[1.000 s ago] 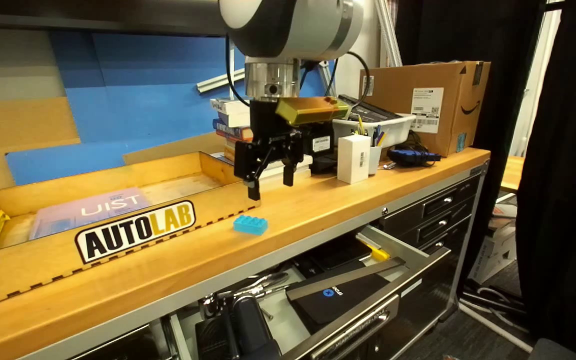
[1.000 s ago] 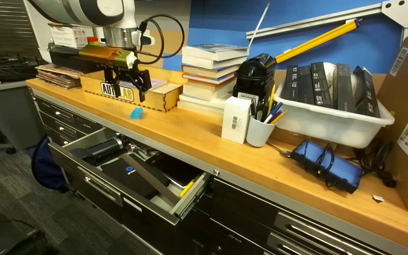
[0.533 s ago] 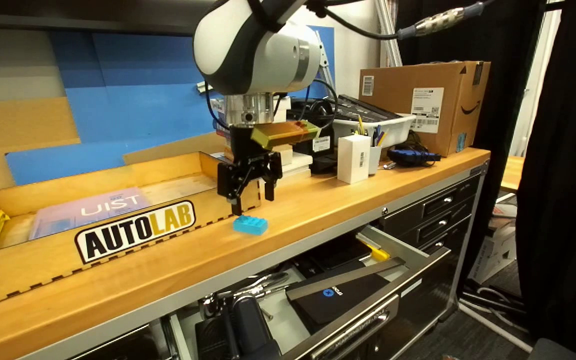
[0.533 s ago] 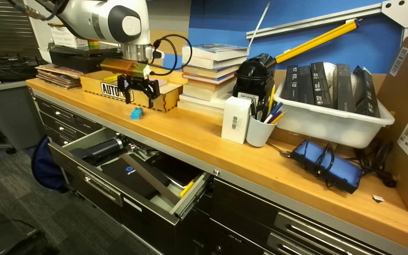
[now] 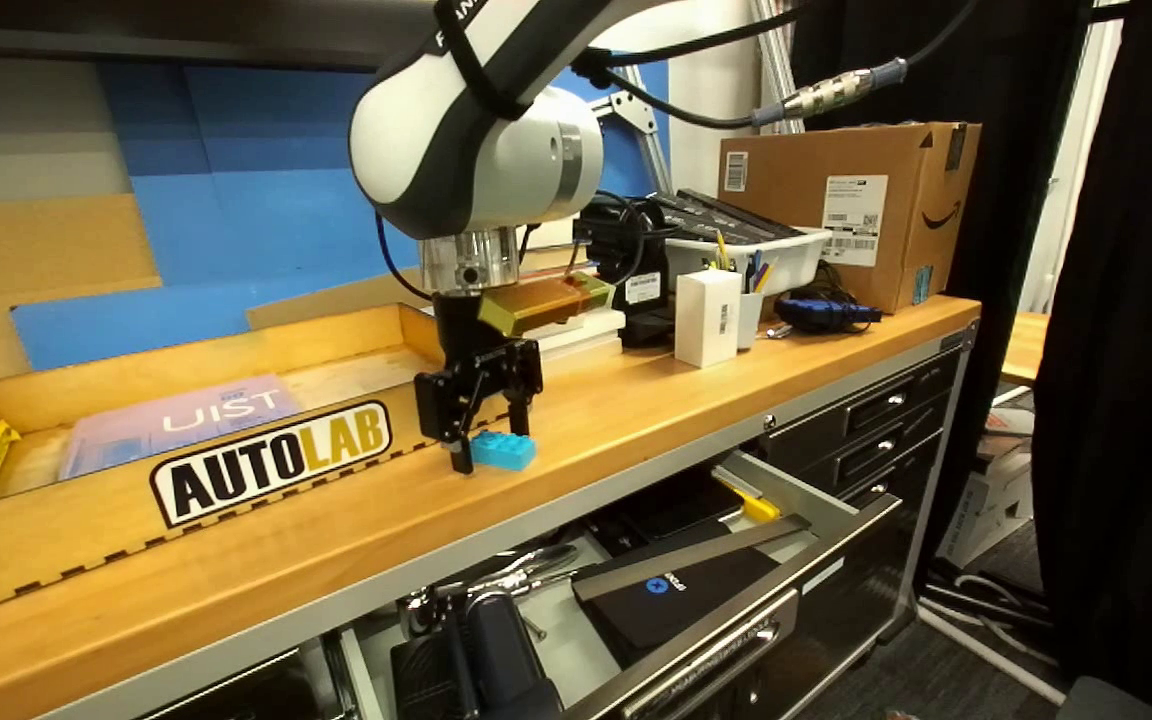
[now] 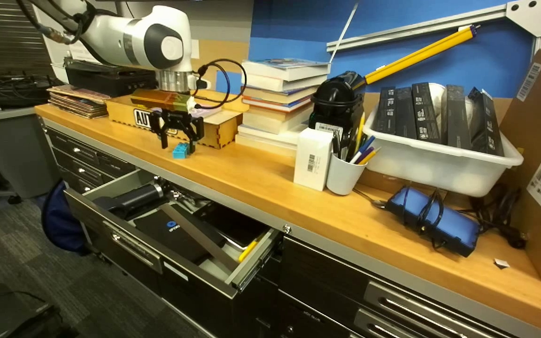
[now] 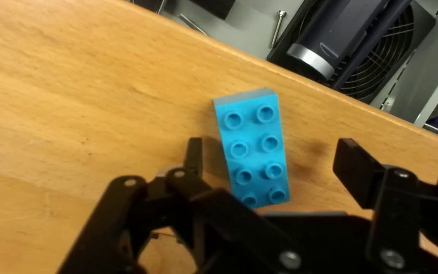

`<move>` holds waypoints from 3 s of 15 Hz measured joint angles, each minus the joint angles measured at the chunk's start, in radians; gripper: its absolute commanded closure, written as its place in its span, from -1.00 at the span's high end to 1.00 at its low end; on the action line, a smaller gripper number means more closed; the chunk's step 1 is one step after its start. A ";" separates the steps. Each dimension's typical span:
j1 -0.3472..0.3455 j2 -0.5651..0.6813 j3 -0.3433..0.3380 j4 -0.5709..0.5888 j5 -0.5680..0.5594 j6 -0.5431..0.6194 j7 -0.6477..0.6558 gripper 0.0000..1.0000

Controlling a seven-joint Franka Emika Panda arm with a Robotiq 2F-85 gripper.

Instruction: Pick up the blue object from the counter and put it in the open drawer and close it

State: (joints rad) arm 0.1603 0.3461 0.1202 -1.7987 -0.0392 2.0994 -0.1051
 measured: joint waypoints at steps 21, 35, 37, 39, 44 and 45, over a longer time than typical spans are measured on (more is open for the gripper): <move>-0.021 -0.243 -0.002 -0.431 0.062 0.145 0.102 -0.79; -0.084 -0.462 -0.032 -0.783 0.302 0.368 0.016 0.99; -0.084 -0.503 -0.044 -0.805 0.295 0.273 0.013 1.00; -0.084 -0.501 -0.052 -0.800 0.295 0.175 -0.009 1.00; -0.078 -0.385 -0.049 -0.759 0.295 0.078 -0.063 1.00; -0.074 -0.352 -0.042 -0.750 0.295 0.078 -0.059 1.00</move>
State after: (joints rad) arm 0.0860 -0.0062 0.0784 -2.5483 0.2560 2.1774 -0.1641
